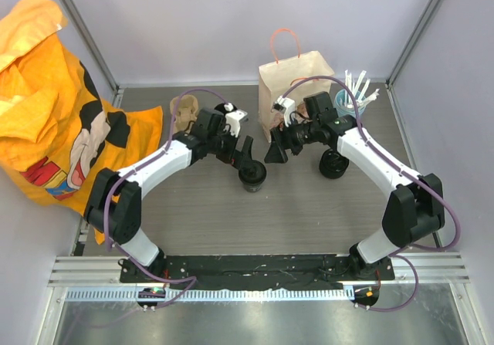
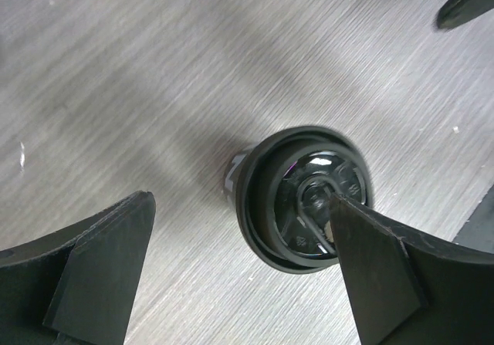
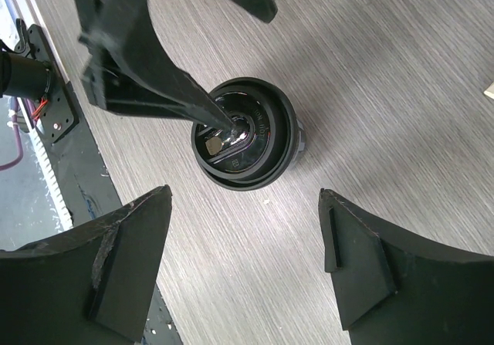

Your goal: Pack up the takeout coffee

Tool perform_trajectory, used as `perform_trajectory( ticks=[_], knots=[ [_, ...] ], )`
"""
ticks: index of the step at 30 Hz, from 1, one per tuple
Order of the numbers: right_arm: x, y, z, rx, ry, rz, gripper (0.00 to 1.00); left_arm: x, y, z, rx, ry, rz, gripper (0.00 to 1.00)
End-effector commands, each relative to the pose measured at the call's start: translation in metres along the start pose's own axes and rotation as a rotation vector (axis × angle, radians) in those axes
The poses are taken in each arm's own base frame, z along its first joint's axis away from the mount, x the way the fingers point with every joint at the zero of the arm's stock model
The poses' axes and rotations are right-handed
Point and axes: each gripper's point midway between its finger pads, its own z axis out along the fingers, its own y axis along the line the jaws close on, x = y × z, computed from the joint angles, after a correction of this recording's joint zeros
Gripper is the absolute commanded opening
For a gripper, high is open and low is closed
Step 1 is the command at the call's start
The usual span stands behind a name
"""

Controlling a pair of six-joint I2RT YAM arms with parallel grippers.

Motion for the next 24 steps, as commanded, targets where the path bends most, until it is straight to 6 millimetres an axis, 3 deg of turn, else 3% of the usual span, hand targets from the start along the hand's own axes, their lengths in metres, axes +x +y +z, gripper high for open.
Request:
perform_trajectory(
  ticks=[1, 8, 20, 24],
  knots=[
    [-0.014, 0.01, -0.014, -0.003, -0.052, -0.066, 0.82, -0.038, -0.019, -0.024, 0.073, -0.097, 0.053, 1.0],
    [-0.011, 0.015, -0.019, -0.009, -0.055, -0.11, 0.82, -0.066, -0.03, -0.048, 0.144, -0.179, 0.028, 1.0],
    [-0.017, 0.027, -0.034, 0.001, -0.061, -0.278, 0.82, -0.106, -0.023, -0.115, 0.173, -0.329, -0.053, 1.0],
    [-0.018, 0.036, -0.031, 0.045, -0.017, -0.389, 0.82, -0.113, -0.008, -0.14, 0.144, -0.384, -0.082, 1.0]
  ],
)
